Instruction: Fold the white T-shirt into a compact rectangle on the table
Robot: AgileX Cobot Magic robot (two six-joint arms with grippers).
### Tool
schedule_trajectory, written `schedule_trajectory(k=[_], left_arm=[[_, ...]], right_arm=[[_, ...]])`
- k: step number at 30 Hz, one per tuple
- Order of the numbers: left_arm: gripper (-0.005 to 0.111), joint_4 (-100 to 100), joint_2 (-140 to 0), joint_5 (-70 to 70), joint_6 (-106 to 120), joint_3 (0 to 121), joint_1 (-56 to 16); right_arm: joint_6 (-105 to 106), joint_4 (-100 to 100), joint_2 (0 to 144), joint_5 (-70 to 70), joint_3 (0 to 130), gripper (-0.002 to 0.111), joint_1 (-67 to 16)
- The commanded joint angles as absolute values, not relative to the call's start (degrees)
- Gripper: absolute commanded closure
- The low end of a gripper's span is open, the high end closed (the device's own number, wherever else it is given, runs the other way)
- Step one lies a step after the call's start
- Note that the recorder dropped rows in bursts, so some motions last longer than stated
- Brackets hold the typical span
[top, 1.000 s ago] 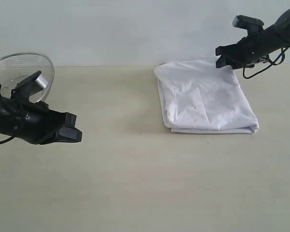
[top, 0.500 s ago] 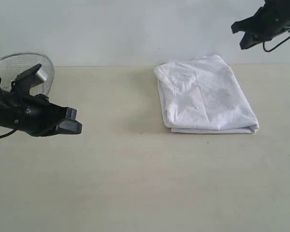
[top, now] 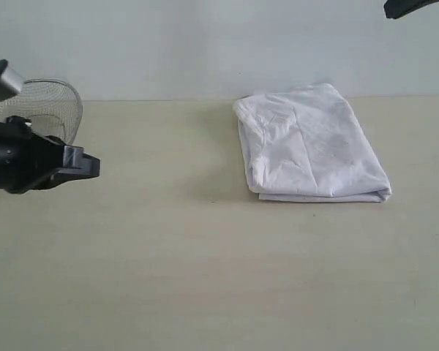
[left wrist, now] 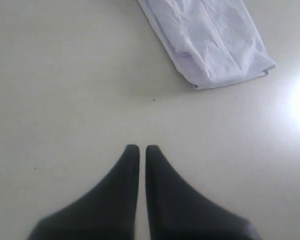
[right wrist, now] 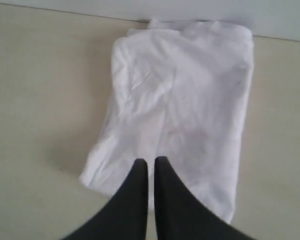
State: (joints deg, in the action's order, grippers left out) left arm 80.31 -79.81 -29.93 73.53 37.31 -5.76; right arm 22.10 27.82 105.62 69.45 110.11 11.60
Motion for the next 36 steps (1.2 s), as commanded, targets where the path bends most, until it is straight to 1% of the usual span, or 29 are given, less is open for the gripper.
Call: schedule_trajectory(k=[1, 2, 4, 10, 15, 17, 20, 23, 26, 36], left_arm=[[0.102, 83.73, -68.87, -23.12, 74.68, 29.34, -6.94], [0.102, 84.48, -66.35, -21.58, 75.37, 27.95, -7.52], [0.102, 86.57, -61.55, -18.3, 76.71, 24.93, -8.06], [0.102, 88.82, -51.33, -16.54, 80.62, 18.98, -8.06], [0.102, 92.89, -47.07, -16.39, 87.33, 13.94, -8.06], [0.102, 98.88, -46.17, -16.39, 92.87, 11.83, -8.06], [0.102, 99.95, -46.04, -16.91, 97.09, 9.38, -8.06], [0.102, 99.95, -46.04, -16.66, 97.09, 8.8, -8.06], [0.102, 99.95, -46.04, -16.66, 97.09, 8.8, -8.06], [0.102, 99.95, -46.04, -16.41, 97.09, 8.8, -8.06]], right_arm=[[28.49, 35.42, 92.61, 69.96, 95.65, 0.109, 10.69], [30.45, 37.47, 89.26, 69.48, 91.21, 0.109, 10.11], [33.99, 40.62, 83.11, 63.87, 83.1, 0.109, 9.25], [40.02, 44.41, 65.38, 43.77, 58.04, 0.109, 2.79], [46.77, 50.56, 54.51, 27.25, 39.53, 0.109, -4.88], [48.98, 52.41, 50.87, 21.75, 33.11, 0.109, -8.18], [48.99, 52.67, 45.68, 15.78, 24.34, 0.109, -13.34], [48.67, 52.67, 43.52, 14.58, 19.84, 0.109, -15.67], [47.51, 52.67, 43.11, 17.04, 19.59, 0.109, -15.88], [47.51, 52.67, 43.11, 16.91, 19.59, 0.109, -16.0]])
